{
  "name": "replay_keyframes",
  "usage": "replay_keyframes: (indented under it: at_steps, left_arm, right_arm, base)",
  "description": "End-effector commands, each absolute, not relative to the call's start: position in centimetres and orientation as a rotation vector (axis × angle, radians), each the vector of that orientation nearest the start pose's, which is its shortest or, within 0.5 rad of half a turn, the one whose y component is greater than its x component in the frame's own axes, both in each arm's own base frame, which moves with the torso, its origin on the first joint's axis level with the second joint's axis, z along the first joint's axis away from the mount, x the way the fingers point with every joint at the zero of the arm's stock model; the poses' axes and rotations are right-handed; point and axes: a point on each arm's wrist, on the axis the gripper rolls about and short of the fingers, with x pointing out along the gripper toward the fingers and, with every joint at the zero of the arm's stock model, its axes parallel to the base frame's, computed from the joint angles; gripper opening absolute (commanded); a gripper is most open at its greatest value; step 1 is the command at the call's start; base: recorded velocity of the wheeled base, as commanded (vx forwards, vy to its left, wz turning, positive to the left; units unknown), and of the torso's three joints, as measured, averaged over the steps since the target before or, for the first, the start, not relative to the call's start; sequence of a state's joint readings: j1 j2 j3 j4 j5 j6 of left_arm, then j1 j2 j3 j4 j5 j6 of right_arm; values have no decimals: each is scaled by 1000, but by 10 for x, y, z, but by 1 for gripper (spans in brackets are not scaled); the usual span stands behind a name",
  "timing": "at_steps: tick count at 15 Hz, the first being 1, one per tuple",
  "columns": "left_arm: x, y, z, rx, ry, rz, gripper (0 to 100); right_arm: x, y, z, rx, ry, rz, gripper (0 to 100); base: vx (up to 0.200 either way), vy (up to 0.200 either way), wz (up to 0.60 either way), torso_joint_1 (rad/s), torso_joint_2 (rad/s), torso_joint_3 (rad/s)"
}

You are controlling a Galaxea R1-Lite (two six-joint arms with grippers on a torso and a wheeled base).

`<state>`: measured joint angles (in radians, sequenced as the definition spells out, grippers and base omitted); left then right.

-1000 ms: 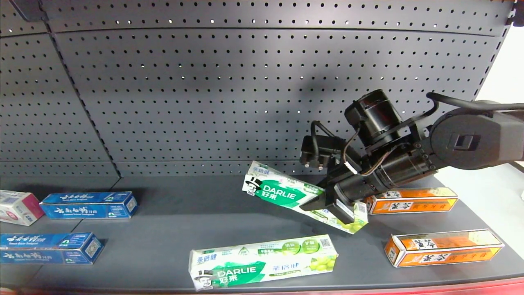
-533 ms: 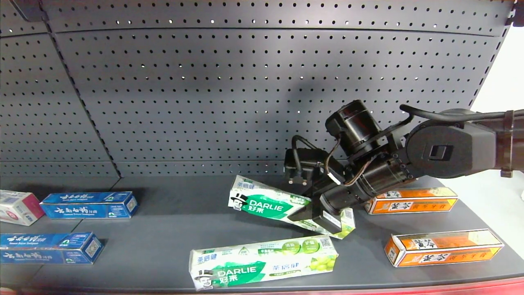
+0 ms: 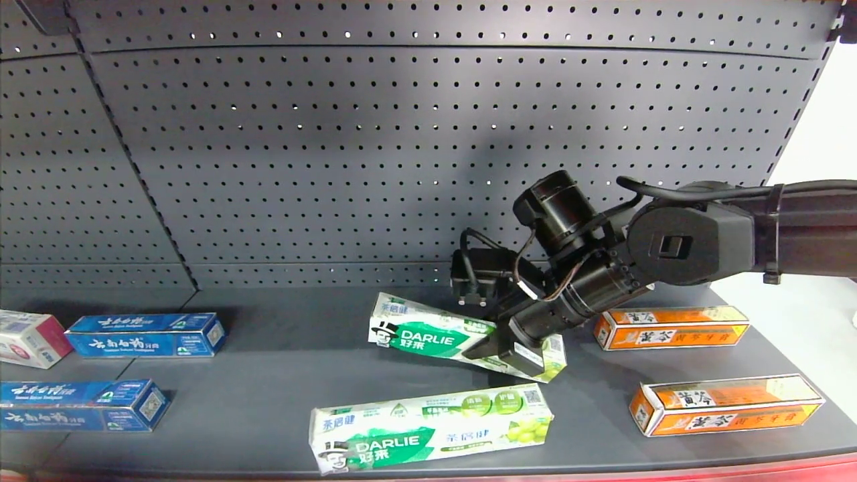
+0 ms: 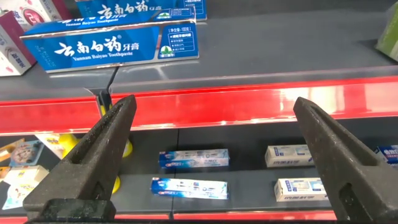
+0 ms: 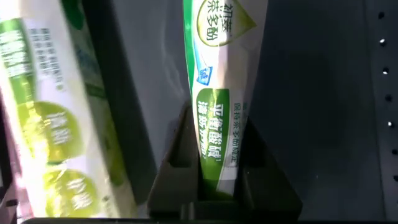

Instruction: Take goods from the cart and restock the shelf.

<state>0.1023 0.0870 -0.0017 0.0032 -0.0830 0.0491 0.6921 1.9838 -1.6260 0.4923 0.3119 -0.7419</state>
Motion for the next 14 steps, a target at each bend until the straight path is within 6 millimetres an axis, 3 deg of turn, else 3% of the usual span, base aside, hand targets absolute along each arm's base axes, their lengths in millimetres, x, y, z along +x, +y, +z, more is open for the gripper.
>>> replay_keyframes:
  at_steps: [1,11,12,14]
  left_arm:
    - [-16,-4,77,41,91,18,100]
    - [-16,-4,77,41,91,18,100]
    - [-16,-4,77,41,89,18,100]
    - [-16,-4,77,41,91,18,100]
  right_arm:
    - [292,252,199,-804,502,1236,0]
    - [297,258,192,-805,513,1243,0]
    - [297,258,192,-803,509,1245,100]
    - [297,256,194,-800,508,1241,100]
  base:
    - [0,0,0,0,0,0]
    - [0,0,0,0,0,0]
    - [0,0,0,0,0,0]
    - [0,0,0,0,0,0]
